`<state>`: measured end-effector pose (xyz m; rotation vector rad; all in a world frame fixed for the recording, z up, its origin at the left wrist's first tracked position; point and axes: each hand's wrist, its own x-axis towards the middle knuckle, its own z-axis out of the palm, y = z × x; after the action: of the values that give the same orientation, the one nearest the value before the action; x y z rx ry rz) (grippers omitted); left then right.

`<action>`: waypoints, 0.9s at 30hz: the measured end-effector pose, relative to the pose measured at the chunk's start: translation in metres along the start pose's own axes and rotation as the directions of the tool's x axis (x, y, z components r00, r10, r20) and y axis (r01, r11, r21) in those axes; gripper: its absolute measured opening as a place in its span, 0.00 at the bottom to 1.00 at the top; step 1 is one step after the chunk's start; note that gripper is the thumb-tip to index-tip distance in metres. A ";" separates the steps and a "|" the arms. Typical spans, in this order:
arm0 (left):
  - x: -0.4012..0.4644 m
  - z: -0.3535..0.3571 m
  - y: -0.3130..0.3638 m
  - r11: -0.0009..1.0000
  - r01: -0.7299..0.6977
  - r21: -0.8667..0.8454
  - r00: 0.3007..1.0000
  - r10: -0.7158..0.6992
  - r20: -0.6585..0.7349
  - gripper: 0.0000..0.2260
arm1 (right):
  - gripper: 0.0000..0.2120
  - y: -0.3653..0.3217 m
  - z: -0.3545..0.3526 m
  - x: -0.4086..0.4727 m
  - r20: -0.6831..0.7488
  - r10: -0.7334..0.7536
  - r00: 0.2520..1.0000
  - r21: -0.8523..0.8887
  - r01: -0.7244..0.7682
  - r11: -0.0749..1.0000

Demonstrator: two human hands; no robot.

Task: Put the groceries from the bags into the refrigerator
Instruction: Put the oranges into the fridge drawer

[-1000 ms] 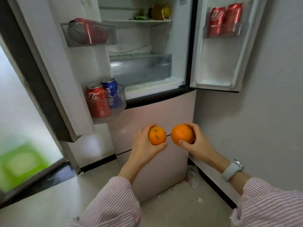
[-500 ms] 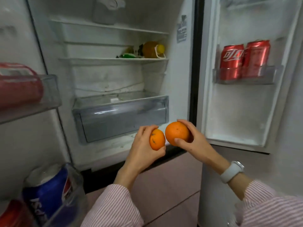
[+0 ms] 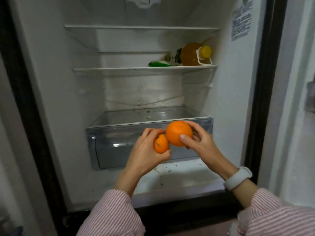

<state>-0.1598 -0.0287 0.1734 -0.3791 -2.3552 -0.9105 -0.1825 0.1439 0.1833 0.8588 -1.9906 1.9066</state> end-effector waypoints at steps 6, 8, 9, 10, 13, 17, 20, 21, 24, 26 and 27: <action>0.013 -0.005 -0.028 0.994 0.075 0.081 0.996 -0.071 -0.048 0.26 | 0.21 0.019 0.017 0.030 0.132 -0.072 0.989 0.056 0.065 0.996; 0.016 -0.006 -0.034 0.994 0.094 0.057 0.994 -0.090 -0.066 0.26 | 0.21 0.024 0.022 0.038 0.157 -0.078 0.985 0.049 0.071 0.996; 0.018 -0.007 -0.037 0.994 0.096 0.043 0.993 -0.093 -0.071 0.27 | 0.22 0.026 0.023 0.042 0.172 -0.073 0.982 0.041 0.067 0.997; 0.020 -0.009 -0.040 0.995 0.094 0.026 0.993 -0.092 -0.070 0.27 | 0.23 0.027 0.025 0.046 0.190 -0.061 0.980 0.041 0.054 0.998; 0.024 -0.013 -0.047 0.995 0.087 -0.048 0.996 -0.088 -0.034 0.31 | 0.22 0.033 0.029 0.057 0.215 -0.055 0.975 0.090 0.036 0.995; 0.026 -0.014 -0.053 0.989 0.103 -0.110 0.992 -0.111 -0.067 0.32 | 0.18 0.038 0.036 0.064 0.195 -0.032 0.980 0.150 0.003 0.989; 0.024 -0.011 -0.057 0.988 0.123 -0.096 0.988 -0.131 -0.080 0.30 | 0.12 0.045 0.039 0.065 0.181 -0.007 0.984 0.153 -0.021 0.988; 0.023 -0.010 -0.058 0.988 0.127 -0.086 0.987 -0.135 -0.085 0.31 | 0.11 0.048 0.040 0.065 0.172 -0.002 0.985 0.171 -0.028 0.985; 0.021 -0.004 -0.061 0.986 0.153 -0.061 0.985 -0.158 -0.076 0.31 | 0.12 0.054 0.043 0.065 0.165 0.007 0.986 0.182 -0.037 0.983; 0.019 0.001 -0.063 0.980 0.178 -0.091 0.980 -0.186 -0.078 0.28 | 0.12 0.054 0.043 0.064 0.183 0.018 0.983 0.169 -0.049 0.984; 0.018 0.002 -0.064 0.977 0.185 -0.107 0.976 -0.196 -0.100 0.27 | 0.13 0.054 0.043 0.065 0.195 0.020 0.981 0.161 -0.052 0.986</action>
<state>-0.2033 -0.0726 0.1498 -0.1374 -2.2799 -1.1093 -0.2553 0.0848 0.1704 1.0960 -1.9859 2.1047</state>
